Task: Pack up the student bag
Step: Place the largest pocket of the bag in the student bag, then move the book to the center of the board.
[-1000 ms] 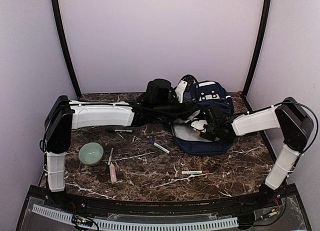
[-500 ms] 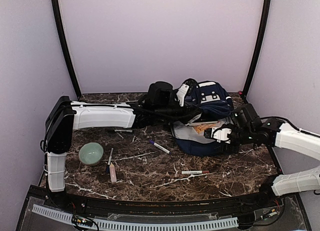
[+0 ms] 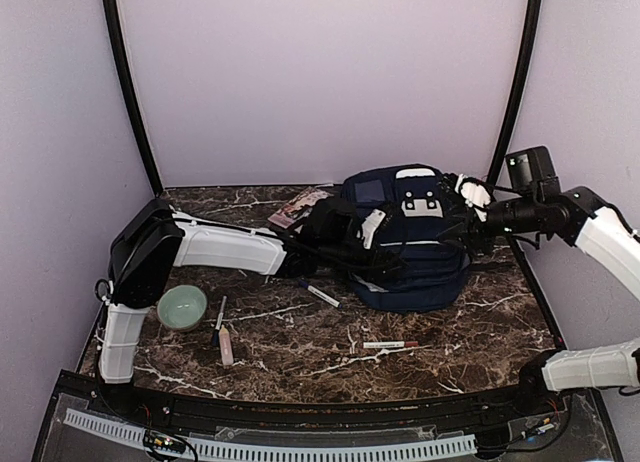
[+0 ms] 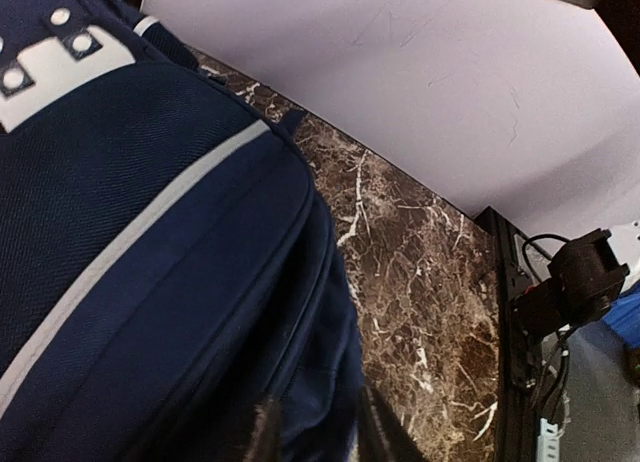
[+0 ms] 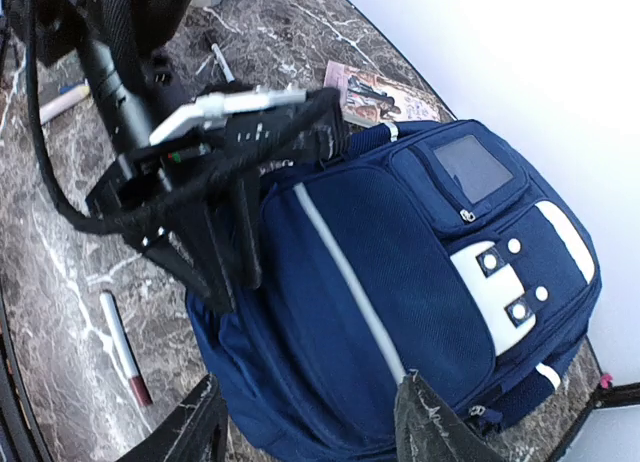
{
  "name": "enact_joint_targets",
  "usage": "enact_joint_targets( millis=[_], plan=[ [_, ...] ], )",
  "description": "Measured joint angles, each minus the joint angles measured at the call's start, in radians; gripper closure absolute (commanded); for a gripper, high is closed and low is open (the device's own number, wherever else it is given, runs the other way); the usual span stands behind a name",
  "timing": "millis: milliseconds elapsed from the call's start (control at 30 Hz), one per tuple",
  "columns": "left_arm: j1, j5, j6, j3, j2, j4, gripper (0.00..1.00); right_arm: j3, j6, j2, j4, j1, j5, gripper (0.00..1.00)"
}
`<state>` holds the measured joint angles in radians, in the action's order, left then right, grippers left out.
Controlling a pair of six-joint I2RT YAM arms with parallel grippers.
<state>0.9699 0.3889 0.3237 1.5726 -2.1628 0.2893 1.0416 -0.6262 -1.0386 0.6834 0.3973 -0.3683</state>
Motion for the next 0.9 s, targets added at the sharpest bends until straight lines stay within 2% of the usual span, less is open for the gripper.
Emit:
enact_joint_targets(
  millis=[100,267,467,667,900],
  plan=[
    [-0.020,0.043,0.009,-0.025,-0.005,-0.006,0.50,0.052,0.069,-0.097,-0.061,-0.027,-0.074,0.45],
    [-0.051,0.065,-0.020,-0.077,0.031,-0.034,0.43,0.177,0.202,-0.295,-0.158,-0.037,-0.138,0.48],
    [-0.077,-0.014,-0.082,-0.216,0.222,-0.098,0.37,0.331,0.330,-0.504,-0.233,-0.030,-0.161,0.50],
    [-0.222,-0.101,-0.101,-0.249,0.362,-0.164,0.25,0.436,0.406,-0.672,-0.257,0.034,-0.151,0.51],
    [-0.373,-0.215,-0.092,-0.203,0.348,-0.306,0.23,0.559,0.524,-0.885,-0.315,0.132,-0.128,0.51]
  ],
)
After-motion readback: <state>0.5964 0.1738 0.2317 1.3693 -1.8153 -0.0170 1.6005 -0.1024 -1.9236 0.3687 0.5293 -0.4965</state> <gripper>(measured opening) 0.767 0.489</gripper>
